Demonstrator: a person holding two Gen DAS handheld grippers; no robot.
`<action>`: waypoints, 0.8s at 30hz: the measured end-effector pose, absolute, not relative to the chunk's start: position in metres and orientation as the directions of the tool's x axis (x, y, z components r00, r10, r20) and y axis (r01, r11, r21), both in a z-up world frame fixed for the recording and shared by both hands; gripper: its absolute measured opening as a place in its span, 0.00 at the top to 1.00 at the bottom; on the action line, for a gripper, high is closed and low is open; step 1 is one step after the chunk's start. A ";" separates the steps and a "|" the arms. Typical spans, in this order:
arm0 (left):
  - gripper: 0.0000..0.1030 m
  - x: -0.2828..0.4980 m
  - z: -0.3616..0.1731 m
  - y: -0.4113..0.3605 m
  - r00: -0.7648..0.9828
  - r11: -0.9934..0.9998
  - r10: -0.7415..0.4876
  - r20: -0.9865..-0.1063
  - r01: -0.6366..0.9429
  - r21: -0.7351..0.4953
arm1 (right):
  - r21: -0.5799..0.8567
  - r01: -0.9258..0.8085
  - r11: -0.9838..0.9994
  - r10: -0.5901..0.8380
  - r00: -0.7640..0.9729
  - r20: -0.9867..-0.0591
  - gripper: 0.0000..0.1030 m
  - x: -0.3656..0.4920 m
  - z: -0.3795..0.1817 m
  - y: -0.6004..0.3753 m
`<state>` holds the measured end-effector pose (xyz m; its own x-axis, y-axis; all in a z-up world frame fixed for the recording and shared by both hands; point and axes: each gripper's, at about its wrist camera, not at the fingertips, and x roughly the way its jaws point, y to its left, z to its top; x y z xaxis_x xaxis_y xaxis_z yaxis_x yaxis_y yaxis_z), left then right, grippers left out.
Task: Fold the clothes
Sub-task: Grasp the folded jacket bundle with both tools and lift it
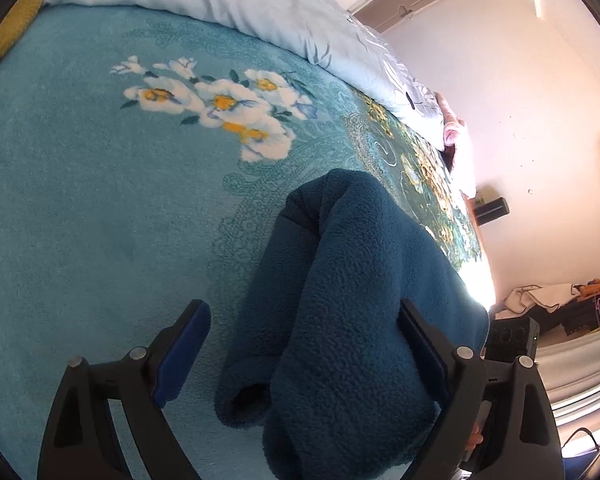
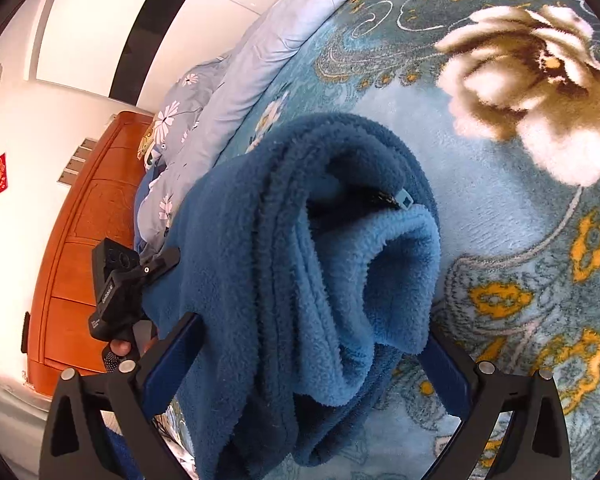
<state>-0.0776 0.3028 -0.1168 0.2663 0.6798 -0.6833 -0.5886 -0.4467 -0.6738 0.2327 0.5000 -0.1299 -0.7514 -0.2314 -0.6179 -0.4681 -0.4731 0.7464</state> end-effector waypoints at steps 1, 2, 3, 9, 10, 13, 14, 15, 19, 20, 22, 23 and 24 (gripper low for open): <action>0.10 -0.077 -0.120 0.302 0.277 -0.446 0.684 -0.675 -0.573 -0.687 | 0.746 -0.468 -0.473 -0.231 -0.752 -0.618 0.00 0.232 -0.130 0.500; 0.10 -0.076 -0.124 0.301 0.283 -0.448 0.684 -0.672 -0.564 -0.693 | 0.747 -0.469 -0.472 -0.230 -0.752 -0.618 0.00 0.232 -0.130 0.500; 0.10 -0.075 -0.126 0.300 0.287 -0.448 0.686 -0.669 -0.558 -0.699 | 0.748 -0.469 -0.469 -0.231 -0.752 -0.617 0.00 0.231 -0.129 0.501; 0.14 -0.068 -0.128 0.295 0.287 -0.428 0.719 -0.633 -0.535 -0.729 | 0.758 -0.455 -0.468 -0.255 -0.752 -0.608 0.03 0.227 -0.127 0.504; 0.20 -0.066 -0.126 0.294 0.281 -0.423 0.725 -0.629 -0.538 -0.729 | 0.757 -0.449 -0.474 -0.260 -0.750 -0.608 0.04 0.226 -0.126 0.505; 0.26 -0.061 -0.122 0.292 0.258 -0.420 0.739 -0.622 -0.546 -0.725 | 0.751 -0.419 -0.510 -0.284 -0.742 -0.607 0.10 0.221 -0.121 0.507; 0.28 -0.060 -0.122 0.291 0.252 -0.422 0.742 -0.621 -0.544 -0.725 | 0.748 -0.406 -0.525 -0.293 -0.739 -0.607 0.13 0.220 -0.119 0.508; 0.29 -0.059 -0.121 0.291 0.246 -0.426 0.744 -0.621 -0.542 -0.724 | 0.747 -0.395 -0.534 -0.304 -0.735 -0.606 0.15 0.219 -0.117 0.510; 0.35 -0.052 -0.118 0.289 0.210 -0.437 0.760 -0.614 -0.534 -0.724 | 0.727 -0.359 -0.586 -0.323 -0.719 -0.615 0.21 0.214 -0.111 0.520; 0.36 -0.049 -0.116 0.288 0.201 -0.439 0.765 -0.612 -0.533 -0.723 | 0.721 -0.348 -0.600 -0.327 -0.715 -0.618 0.22 0.212 -0.108 0.522; 0.38 -0.043 -0.112 0.287 0.180 -0.443 0.773 -0.608 -0.534 -0.721 | 0.708 -0.324 -0.627 -0.338 -0.706 -0.622 0.23 0.207 -0.102 0.529; 0.39 -0.039 -0.109 0.286 0.167 -0.445 0.777 -0.607 -0.536 -0.717 | 0.702 -0.306 -0.643 -0.349 -0.699 -0.624 0.23 0.205 -0.099 0.533; 0.39 -0.035 -0.106 0.285 0.154 -0.446 0.782 -0.604 -0.539 -0.715 | 0.692 -0.291 -0.661 -0.354 -0.692 -0.629 0.25 0.202 -0.094 0.538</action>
<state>-0.0346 0.2852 -0.1059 0.1541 0.7823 -0.6036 -0.5388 -0.4455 -0.7150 0.2019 0.5381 -0.0941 -0.6923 -0.3538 -0.6289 -0.2905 -0.6611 0.6917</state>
